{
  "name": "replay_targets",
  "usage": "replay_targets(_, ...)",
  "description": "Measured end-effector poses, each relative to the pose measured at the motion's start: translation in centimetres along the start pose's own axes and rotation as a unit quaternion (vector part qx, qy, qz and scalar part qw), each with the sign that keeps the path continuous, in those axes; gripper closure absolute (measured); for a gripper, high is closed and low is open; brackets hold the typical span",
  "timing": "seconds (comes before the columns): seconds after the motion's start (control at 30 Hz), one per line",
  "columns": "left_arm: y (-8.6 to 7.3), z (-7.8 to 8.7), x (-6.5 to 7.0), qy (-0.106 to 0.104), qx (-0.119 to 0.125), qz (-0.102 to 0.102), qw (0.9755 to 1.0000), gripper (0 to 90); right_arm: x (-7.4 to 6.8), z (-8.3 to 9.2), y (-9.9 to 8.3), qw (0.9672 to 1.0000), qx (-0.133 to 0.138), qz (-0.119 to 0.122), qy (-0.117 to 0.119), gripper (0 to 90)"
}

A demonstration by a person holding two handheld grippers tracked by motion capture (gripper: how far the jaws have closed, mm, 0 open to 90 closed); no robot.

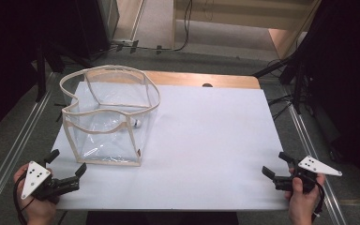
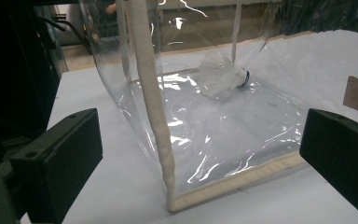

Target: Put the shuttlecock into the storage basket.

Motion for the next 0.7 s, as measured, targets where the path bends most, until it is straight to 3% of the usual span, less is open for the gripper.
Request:
replay_targets(0.57,0.22,0.36,-0.06,0.004,0.008,-0.001,1.0,0.0,0.76,0.24,-0.38,1.0,0.01,-0.001,0.0,0.0)
replay_targets(0.7,0.24,0.37,-0.12,0.004,0.007,0.001,1.0,0.0,0.94,0.26,-0.27,0.9998,0.016,-0.01,-0.008,0.0)
Point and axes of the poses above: each handheld gripper's, and its own axes: z roughly backward along the jaws, y roughly out of its top, x roughly to its right, the point moved 6 cm from there along -z, roughly forward along the jaws, and after that the axes turned 7 degrees about -z, right-handed, at the moved point
